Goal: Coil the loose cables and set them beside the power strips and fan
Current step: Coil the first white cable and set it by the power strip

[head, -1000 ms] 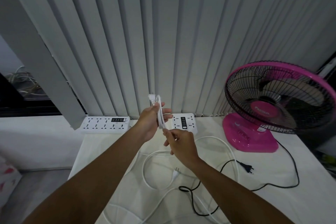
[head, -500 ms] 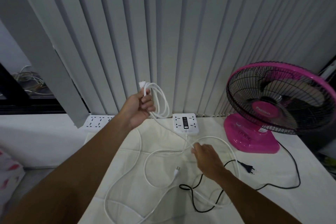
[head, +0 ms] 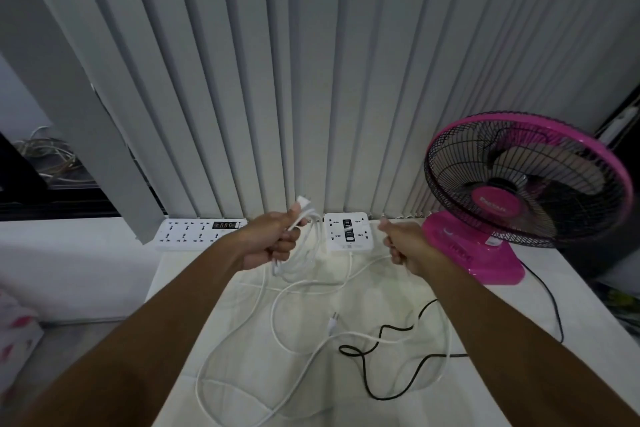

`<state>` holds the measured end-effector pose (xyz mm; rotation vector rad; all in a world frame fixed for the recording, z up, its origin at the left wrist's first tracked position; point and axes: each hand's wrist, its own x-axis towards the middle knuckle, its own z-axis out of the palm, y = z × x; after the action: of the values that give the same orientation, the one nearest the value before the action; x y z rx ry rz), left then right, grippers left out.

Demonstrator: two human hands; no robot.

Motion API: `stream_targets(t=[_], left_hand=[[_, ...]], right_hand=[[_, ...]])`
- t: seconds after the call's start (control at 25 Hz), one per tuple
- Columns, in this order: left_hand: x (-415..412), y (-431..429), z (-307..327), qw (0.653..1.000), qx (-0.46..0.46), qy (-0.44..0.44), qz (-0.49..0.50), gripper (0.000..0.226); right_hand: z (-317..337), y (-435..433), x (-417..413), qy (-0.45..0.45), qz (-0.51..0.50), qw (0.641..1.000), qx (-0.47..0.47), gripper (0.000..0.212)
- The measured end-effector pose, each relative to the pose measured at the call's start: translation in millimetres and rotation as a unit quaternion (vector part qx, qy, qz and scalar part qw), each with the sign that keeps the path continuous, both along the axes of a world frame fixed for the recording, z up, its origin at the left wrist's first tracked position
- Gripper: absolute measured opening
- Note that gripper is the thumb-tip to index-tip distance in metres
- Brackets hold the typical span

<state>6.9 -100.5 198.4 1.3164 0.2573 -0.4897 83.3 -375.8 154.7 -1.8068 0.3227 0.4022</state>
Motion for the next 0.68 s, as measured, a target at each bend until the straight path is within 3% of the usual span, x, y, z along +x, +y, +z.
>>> stream_targets(t=[0.08,0.16,0.28,0.36,0.48,0.68], left_hand=[[0,-14,-5,1.000,0.009,0.010,0.011,0.040],[1,-22,-8,0.999,0.003,0.018,0.035,0.038],[5,-27,-9,0.994,-0.012,0.017,0.103,0.039],[9,-26,-9,0.985,-0.056,0.022,0.163,0.038],[13,-20,-7,0.969,-0.112,0.025,0.217,0.031],[9,-23,-9,0.966,-0.144,0.036,0.210,0.026]], right_hand=[[24,34,-7,-0.047,0.049,0.997,0.023,0.027],[39,63,-27,-0.165,0.141,0.974,-0.057,0.031],[37,88,-65,-0.350,0.241,0.875,-0.233,0.035],[27,95,-87,-0.402,0.251,0.846,-0.244,0.036],[-2,97,-119,-0.414,0.250,0.845,-0.227,0.035],[-41,92,-130,-0.325,0.238,0.883,-0.242,0.034]])
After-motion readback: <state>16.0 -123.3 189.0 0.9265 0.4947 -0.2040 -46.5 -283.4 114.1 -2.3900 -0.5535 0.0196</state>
